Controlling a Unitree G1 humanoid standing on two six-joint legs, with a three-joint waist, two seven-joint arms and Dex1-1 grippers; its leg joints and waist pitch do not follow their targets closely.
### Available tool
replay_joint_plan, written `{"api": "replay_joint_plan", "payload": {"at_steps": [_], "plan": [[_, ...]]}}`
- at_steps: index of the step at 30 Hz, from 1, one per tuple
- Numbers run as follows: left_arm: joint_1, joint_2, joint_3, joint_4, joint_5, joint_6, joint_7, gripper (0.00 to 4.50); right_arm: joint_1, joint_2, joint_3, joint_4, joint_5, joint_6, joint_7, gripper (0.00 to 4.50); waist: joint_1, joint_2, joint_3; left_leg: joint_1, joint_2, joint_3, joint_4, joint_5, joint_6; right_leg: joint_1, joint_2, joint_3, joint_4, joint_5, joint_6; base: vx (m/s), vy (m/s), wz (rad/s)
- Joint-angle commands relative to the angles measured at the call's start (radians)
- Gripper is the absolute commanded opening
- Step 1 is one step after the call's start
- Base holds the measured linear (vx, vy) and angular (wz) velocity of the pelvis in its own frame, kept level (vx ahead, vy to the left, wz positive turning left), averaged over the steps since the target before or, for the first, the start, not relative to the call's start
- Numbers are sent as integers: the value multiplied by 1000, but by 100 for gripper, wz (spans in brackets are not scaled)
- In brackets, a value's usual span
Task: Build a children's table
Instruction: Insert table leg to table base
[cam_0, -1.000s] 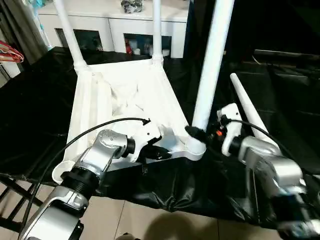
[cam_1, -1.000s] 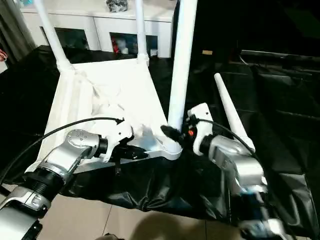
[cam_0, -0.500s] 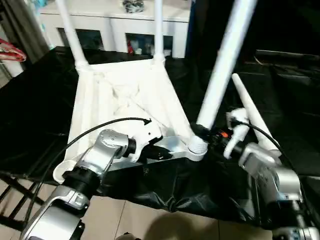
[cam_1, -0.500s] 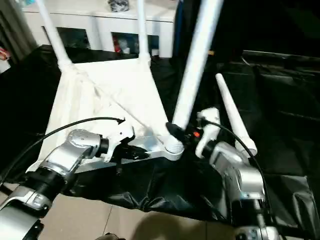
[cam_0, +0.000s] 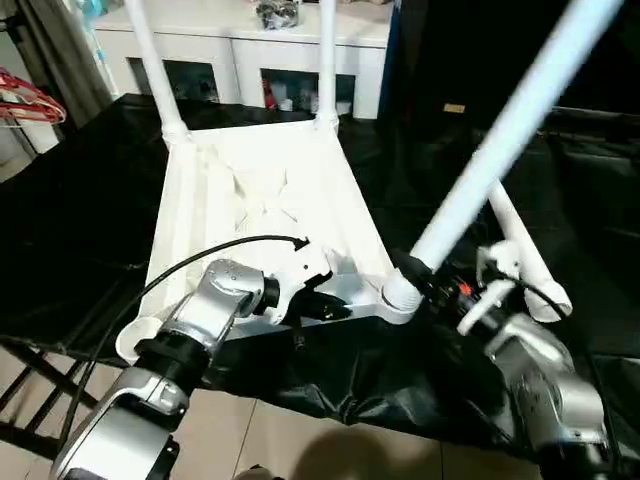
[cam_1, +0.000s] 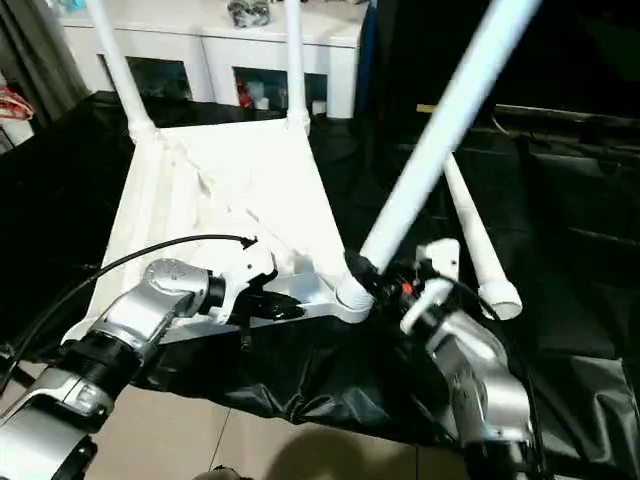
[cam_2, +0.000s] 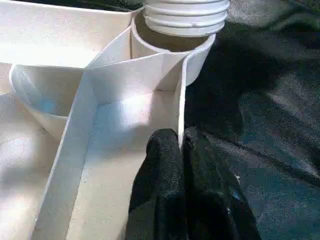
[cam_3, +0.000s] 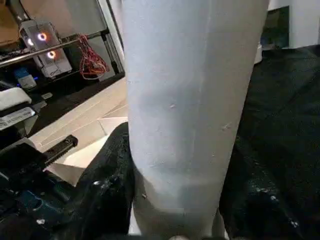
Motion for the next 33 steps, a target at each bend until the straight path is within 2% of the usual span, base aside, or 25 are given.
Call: {"api": "replay_joint_plan", "payload": {"at_steps": [1, 9, 16, 23, 28, 33], "plan": [[-40, -3, 45, 6, -8, -11, 51, 0, 54, -3, 11, 37, -32, 38, -21, 187, -3, -2, -46, 23, 81, -38, -94, -328, -3, 31, -103, 53, -95, -343, -184, 0, 0, 0], [-40, -5, 45, 13, -6, -18, 46, 0, 66, 27, -44, 62, 13, 14, -60, 186, -6, 1, -43, 23, 83, -41, -98, -365, -12, 25, -106, 53, -104, -400, -172, 0, 0, 0], [-40, 5, 34, 12, -3, -24, 21, 0, 5, 18, 7, 86, -21, 38, -53, 186, -10, 7, -43, 23, 82, -42, -99, -366, -22, 26, -104, 53, -100, -372, -179, 0, 0, 0], [-44, 13, 34, 15, -1, -27, 15, 0, -56, 0, 18, 122, -15, 56, -36, 186, -13, 4, -44, 20, 82, -39, -99, -338, -11, 29, -104, 53, -96, -330, -193, 0, 0, 0], [-43, 16, 35, 14, -2, -26, 15, 0, -55, -6, 19, 129, -15, 63, -28, 186, -15, 2, -41, 20, 83, -39, -99, -350, -12, 28, -105, 54, -100, -363, -189, 0, 0, 0], [-38, 19, 37, 14, -2, -28, 18, 0, -5, -12, 4, 114, -16, 46, -33, 186, -13, 3, -41, 21, 84, -39, -101, -360, -14, 25, -105, 55, -104, -383, -176, 0, 0, 0]]}}
